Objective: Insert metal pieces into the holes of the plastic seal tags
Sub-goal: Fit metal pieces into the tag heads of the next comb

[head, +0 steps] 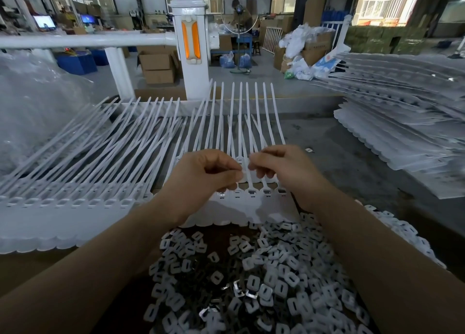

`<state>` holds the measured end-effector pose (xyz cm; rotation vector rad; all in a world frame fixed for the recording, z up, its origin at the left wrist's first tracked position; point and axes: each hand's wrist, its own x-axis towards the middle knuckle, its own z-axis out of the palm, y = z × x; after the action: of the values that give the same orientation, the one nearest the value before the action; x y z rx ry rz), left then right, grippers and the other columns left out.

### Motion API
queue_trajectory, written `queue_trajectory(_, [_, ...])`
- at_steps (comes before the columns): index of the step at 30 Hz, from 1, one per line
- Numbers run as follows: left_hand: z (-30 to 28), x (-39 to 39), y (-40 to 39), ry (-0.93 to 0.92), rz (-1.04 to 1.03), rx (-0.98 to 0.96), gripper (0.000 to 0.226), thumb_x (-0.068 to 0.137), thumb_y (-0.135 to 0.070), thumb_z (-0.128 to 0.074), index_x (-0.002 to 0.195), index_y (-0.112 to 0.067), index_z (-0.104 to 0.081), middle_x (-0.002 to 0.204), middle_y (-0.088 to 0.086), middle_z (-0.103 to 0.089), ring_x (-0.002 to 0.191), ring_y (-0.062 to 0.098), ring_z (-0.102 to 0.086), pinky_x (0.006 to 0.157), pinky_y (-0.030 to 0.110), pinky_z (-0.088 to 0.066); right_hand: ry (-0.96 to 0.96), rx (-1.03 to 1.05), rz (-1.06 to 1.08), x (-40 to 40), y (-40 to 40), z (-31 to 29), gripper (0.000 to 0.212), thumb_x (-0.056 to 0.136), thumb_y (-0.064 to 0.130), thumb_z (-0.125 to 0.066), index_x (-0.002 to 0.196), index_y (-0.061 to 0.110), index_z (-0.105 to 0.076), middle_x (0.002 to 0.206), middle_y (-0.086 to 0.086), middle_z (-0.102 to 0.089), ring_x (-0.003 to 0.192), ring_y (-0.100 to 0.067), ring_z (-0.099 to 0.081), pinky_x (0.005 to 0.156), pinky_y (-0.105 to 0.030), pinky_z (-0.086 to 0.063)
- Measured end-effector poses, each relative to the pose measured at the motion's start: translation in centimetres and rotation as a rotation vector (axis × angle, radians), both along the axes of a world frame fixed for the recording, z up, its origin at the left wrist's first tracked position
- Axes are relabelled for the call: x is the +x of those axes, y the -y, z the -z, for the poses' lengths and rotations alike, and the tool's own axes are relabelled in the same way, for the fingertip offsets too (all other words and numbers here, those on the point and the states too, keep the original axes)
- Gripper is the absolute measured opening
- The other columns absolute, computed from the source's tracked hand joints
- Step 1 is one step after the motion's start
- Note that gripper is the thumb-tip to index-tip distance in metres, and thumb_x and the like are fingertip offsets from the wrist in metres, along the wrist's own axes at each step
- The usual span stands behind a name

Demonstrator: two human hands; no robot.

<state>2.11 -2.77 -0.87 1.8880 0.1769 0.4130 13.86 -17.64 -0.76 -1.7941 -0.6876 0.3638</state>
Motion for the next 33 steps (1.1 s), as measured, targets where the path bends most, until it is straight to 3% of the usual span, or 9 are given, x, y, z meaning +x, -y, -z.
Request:
queue_trajectory(5, [0.2,0.2,0.2,0.102,-0.050,0.103,0.008,0.081,-0.008,-0.077,0.086,-0.014,-0.076,0.078,-0.005,-0.076,0.070,0.005,-0.071,0.065,0.012,-0.051,0.031,-0.042,-0.142,-0.3,-0.1,0.0,0.018,0.092,0.026,-0.064,0.079,0.018,-0.074,0.066,0.012,-0.070,0.061,0.005,-0.059,0.056,-0.007,-0.042])
queue_trajectory(11, [0.2,0.3,-0.1,0.059,-0.095,0.075,0.012,0.082,-0.007,-0.076,0.090,-0.015,-0.076,0.080,-0.005,-0.076,0.073,0.006,-0.072,0.065,0.012,-0.052,0.020,-0.056,-0.145,-0.2,-0.2,0.3,0.009,0.089,0.024,-0.067,0.083,0.020,-0.074,0.072,0.010,-0.071,0.069,0.001,-0.063,0.070,-0.021,-0.048])
queue_trajectory(14, [0.1,0.5,-0.3,0.019,-0.126,-0.122,0.007,0.090,-0.006,-0.067,0.094,-0.010,-0.070,0.079,0.003,-0.076,0.071,0.012,-0.072,0.060,0.015,-0.052,0.038,-0.034,-0.116,-0.2,-0.2,0.2,0.007,0.089,0.025,-0.068,0.084,0.024,-0.073,0.073,0.011,-0.071,0.070,0.002,-0.063,0.061,-0.010,-0.046])
queue_trajectory(16, [0.0,0.7,-0.5,-0.016,-0.148,-0.152,0.007,0.092,-0.010,-0.064,0.093,-0.010,-0.071,0.078,0.003,-0.075,0.069,0.012,-0.071,0.060,0.018,-0.053,0.058,-0.023,-0.104,-0.2,-0.3,0.3,0.007,0.089,0.026,-0.068,0.083,0.025,-0.072,0.074,0.011,-0.071,0.071,0.000,-0.064,0.058,-0.007,-0.045])
queue_trajectory(23, [0.0,1.2,-0.4,-0.088,-0.152,-0.023,0.008,0.089,-0.025,-0.070,0.087,-0.018,-0.074,0.074,-0.002,-0.074,0.063,0.004,-0.065,0.063,0.023,-0.050,0.124,-0.021,-0.088,-0.2,-0.4,0.4,0.007,0.088,0.028,-0.069,0.081,0.028,-0.071,0.078,0.010,-0.070,0.071,-0.002,-0.062,0.057,-0.009,-0.046])
queue_trajectory(29, [-0.2,1.6,-0.5,-0.126,-0.173,-0.038,0.006,0.085,-0.023,-0.073,0.083,-0.017,-0.074,0.069,-0.004,-0.072,0.058,0.002,-0.061,0.055,0.014,-0.046,0.082,0.013,-0.060,-0.1,-0.6,0.6,0.010,0.089,0.023,-0.068,0.080,0.025,-0.072,0.072,0.008,-0.070,0.065,0.004,-0.061,0.056,-0.007,-0.043])
queue_trajectory(33, [0.1,2.2,0.2,-0.150,-0.198,0.028,0.008,0.082,-0.025,-0.077,0.075,-0.022,-0.075,0.072,-0.003,-0.071,0.064,0.009,-0.062,0.056,0.018,-0.048,0.018,0.000,0.138,0.5,-1.0,1.3,0.012,0.092,0.021,-0.062,0.088,0.015,-0.072,0.071,0.002,-0.065,0.045,0.007,-0.050,0.042,-0.008,-0.037])
